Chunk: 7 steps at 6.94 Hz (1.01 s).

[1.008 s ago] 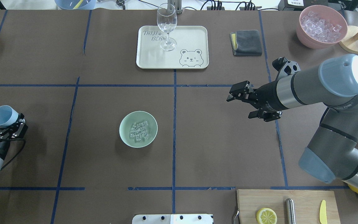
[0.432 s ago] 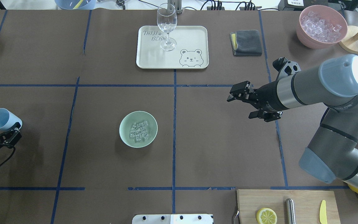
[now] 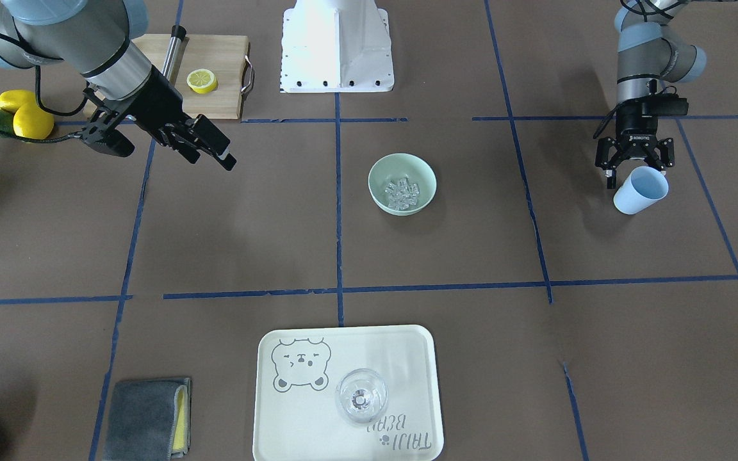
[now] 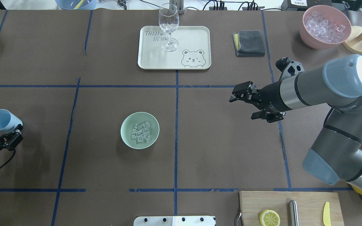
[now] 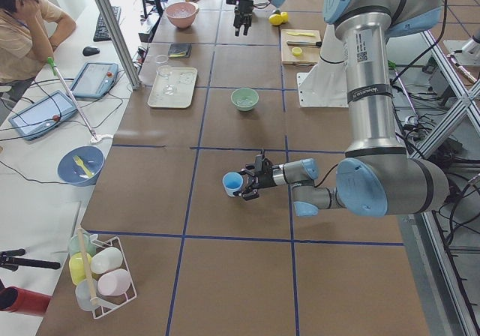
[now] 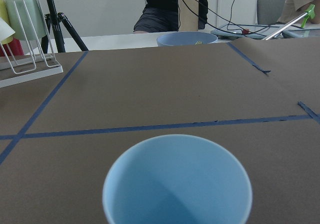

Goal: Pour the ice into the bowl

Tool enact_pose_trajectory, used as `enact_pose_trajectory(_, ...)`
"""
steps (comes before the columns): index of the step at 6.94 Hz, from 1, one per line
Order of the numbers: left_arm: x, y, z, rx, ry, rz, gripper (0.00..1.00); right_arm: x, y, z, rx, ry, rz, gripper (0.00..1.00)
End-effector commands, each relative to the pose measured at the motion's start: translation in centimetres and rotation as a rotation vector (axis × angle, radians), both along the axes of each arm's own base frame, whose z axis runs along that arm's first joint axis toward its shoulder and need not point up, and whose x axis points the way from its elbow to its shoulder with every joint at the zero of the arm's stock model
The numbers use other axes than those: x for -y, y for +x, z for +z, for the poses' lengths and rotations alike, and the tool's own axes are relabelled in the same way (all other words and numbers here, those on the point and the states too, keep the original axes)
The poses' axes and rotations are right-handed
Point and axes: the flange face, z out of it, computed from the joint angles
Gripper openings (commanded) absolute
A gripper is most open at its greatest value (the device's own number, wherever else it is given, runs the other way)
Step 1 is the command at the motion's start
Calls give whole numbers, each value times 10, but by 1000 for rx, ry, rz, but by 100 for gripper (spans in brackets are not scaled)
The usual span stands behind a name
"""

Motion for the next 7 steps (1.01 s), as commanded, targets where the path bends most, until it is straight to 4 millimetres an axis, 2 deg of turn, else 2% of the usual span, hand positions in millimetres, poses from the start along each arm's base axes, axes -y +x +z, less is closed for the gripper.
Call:
enact_pose_trajectory(1,-2,-31,-26,11,45,-49,100,1,0,0,0,0,1,100)
enact_pose_trajectory(4,0,-42,-32,18,77,-117,100,0,-1,2,-4,-3,-1,100)
enact_pose_trajectory(6,0,-44,-50,41,123,-77,100,0,-2,3,-5,-4,-2,100)
enact_pose_trajectory(7,-4,-47,-45,29,102,15,100,-7,-12,0,-3,0,-18,100)
